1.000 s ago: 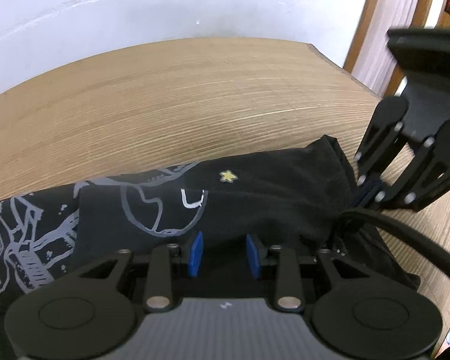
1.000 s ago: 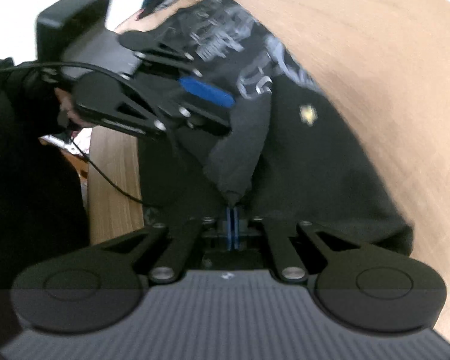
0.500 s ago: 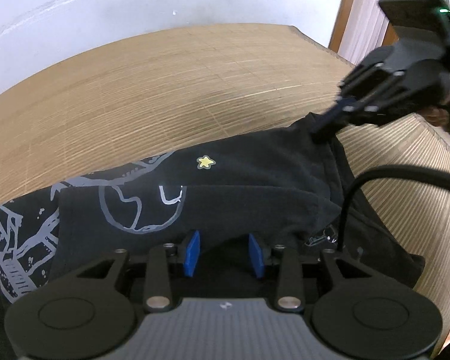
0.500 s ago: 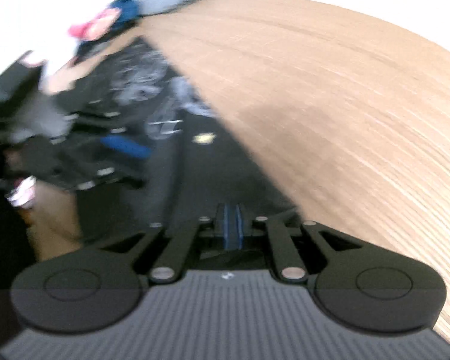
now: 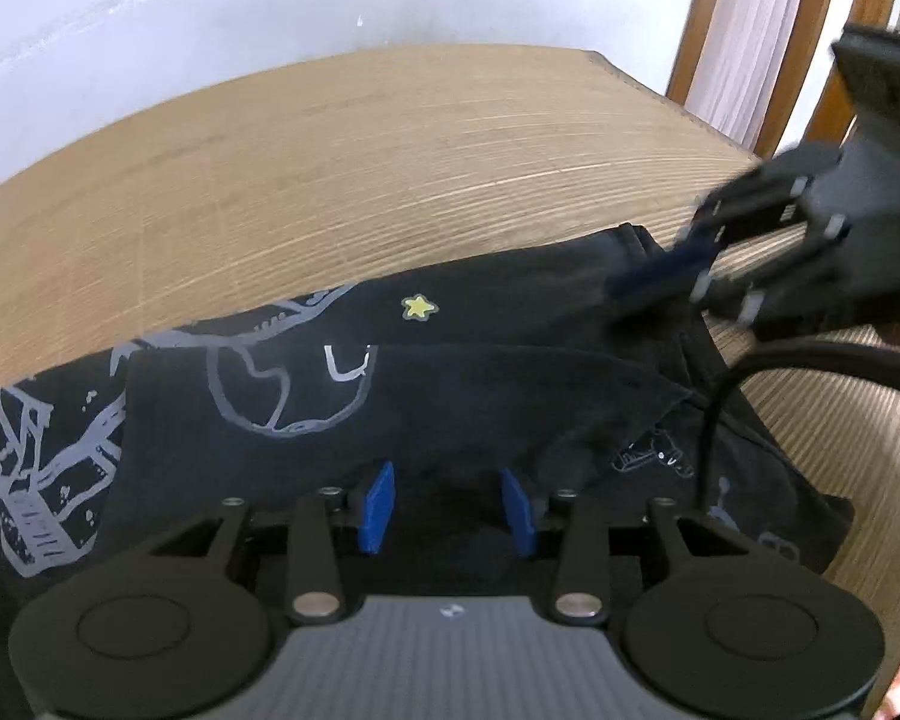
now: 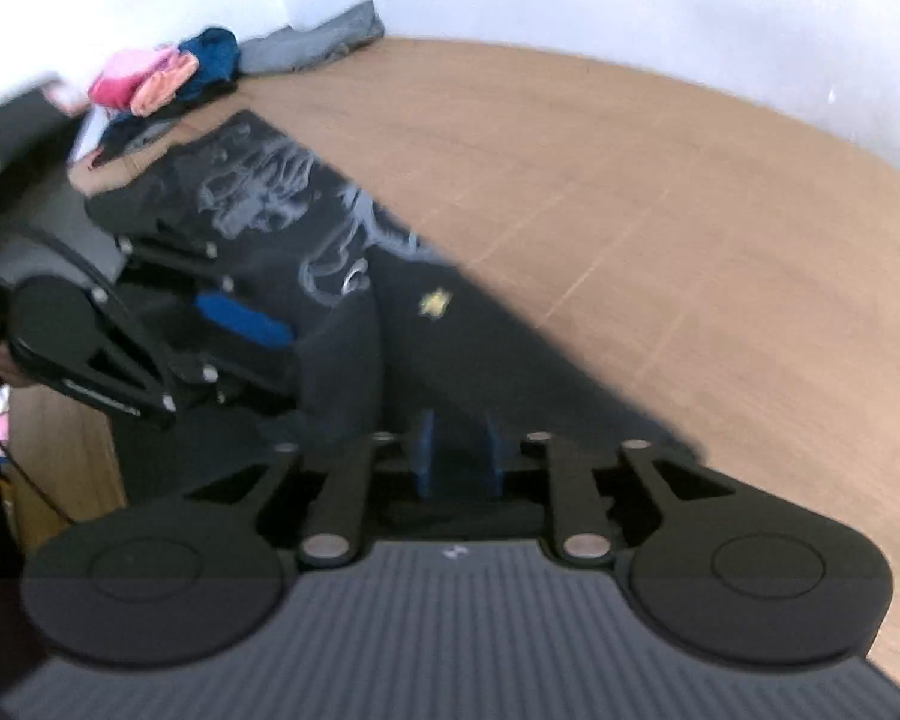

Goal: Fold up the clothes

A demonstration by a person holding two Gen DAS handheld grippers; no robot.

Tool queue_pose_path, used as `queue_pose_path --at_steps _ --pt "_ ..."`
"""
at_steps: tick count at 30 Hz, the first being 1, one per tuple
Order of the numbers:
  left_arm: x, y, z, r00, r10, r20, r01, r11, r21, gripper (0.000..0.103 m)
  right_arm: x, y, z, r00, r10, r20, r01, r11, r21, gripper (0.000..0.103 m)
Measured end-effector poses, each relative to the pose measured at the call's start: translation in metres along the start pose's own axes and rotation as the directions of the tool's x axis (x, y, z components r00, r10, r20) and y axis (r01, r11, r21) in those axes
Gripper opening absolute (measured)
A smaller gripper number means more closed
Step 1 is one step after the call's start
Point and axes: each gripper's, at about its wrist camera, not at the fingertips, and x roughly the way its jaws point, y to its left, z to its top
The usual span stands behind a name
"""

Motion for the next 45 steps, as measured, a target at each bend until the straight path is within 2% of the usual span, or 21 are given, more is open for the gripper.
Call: queue_pose_path --at_steps 2,5,7,9,11,12,14,20,23,26,29,33,35,39,42,45 --pt "-0.005 0.002 -0.002 1.000 -0.003 0.001 0.003 1.000 -0.010 0.042 0.006 0.002 -0.004 0.999 -0.042 0.023 0.041 0.999 0.031 0.033" --pt "-0.020 0.006 -0.009 1.000 -0.004 0.013 0.004 1.000 -0.024 0.043 0.000 -0.003 -0.002 0.998 -0.059 0.026 0.053 0.981 0.188 0.034" --pt "-0.035 0.012 -0.017 0.999 0.018 0.028 -0.017 0.999 -0.029 0.043 -0.012 0.006 -0.001 0.994 -0.075 0.076 0.053 0.964 0.260 0.034" --pt "-0.053 0.018 -0.026 0.998 0.042 0.039 -0.041 0.998 -0.049 0.043 -0.022 0.023 -0.001 0.986 -0.107 0.127 0.066 0.954 0.293 0.037" --pt "-0.068 0.031 -0.038 0.997 0.065 0.039 -0.061 0.995 -0.081 0.043 -0.024 0.041 0.001 0.980 -0.136 0.147 0.088 0.952 0.293 0.045" --pt "-0.076 0.038 -0.044 0.996 0.078 0.038 -0.074 0.993 -0.097 0.043 -0.023 0.053 0.001 0.976 -0.155 0.152 0.106 0.951 0.291 0.046" --pt "-0.092 0.056 -0.057 0.994 0.103 0.043 -0.096 0.987 -0.133 0.044 -0.018 0.077 0.004 0.969 -0.190 0.159 0.136 0.945 0.296 0.046" --pt "-0.139 0.124 -0.098 0.985 0.164 0.054 -0.148 0.962 -0.228 0.047 -0.004 0.133 0.025 0.956 -0.238 0.172 0.160 0.913 0.376 0.048" --pt "-0.160 0.167 -0.123 0.984 0.169 0.055 -0.149 0.955 -0.255 0.047 0.010 0.168 0.038 0.948 -0.280 0.155 0.206 0.905 0.373 0.048" --pt "-0.181 0.209 -0.147 0.984 0.170 0.056 -0.151 0.955 -0.255 0.047 0.026 0.208 0.051 0.934 -0.329 0.141 0.247 0.878 0.411 0.049" --pt "-0.200 0.249 -0.169 0.980 0.191 0.062 -0.171 0.954 -0.246 0.048 0.050 0.248 0.064 0.941 -0.303 0.151 0.212 0.875 0.434 0.051" --pt "-0.215 0.295 -0.192 0.976 0.212 0.045 -0.190 0.936 -0.296 0.048 0.087 0.298 0.083 0.946 -0.293 0.137 0.215 0.886 0.411 0.051" --pt "-0.218 0.313 -0.200 0.974 0.221 0.043 -0.196 0.926 -0.324 0.048 0.101 0.318 0.097 0.959 -0.246 0.142 0.180 0.914 0.363 0.051" --pt "-0.222 0.343 -0.212 0.963 0.266 0.034 -0.233 0.893 -0.385 0.048 0.137 0.351 0.135 0.975 -0.159 0.154 0.128 0.973 0.194 0.051" --pt "-0.222 0.364 -0.222 0.962 0.273 0.027 -0.240 0.883 -0.404 0.049 0.166 0.371 0.165 0.982 -0.090 0.168 0.073 0.992 0.104 0.051" --pt "-0.222 0.384 -0.235 0.968 0.250 -0.012 -0.234 0.886 -0.400 0.049 0.190 0.392 0.189 0.982 -0.087 0.169 0.069 0.992 0.109 0.051"
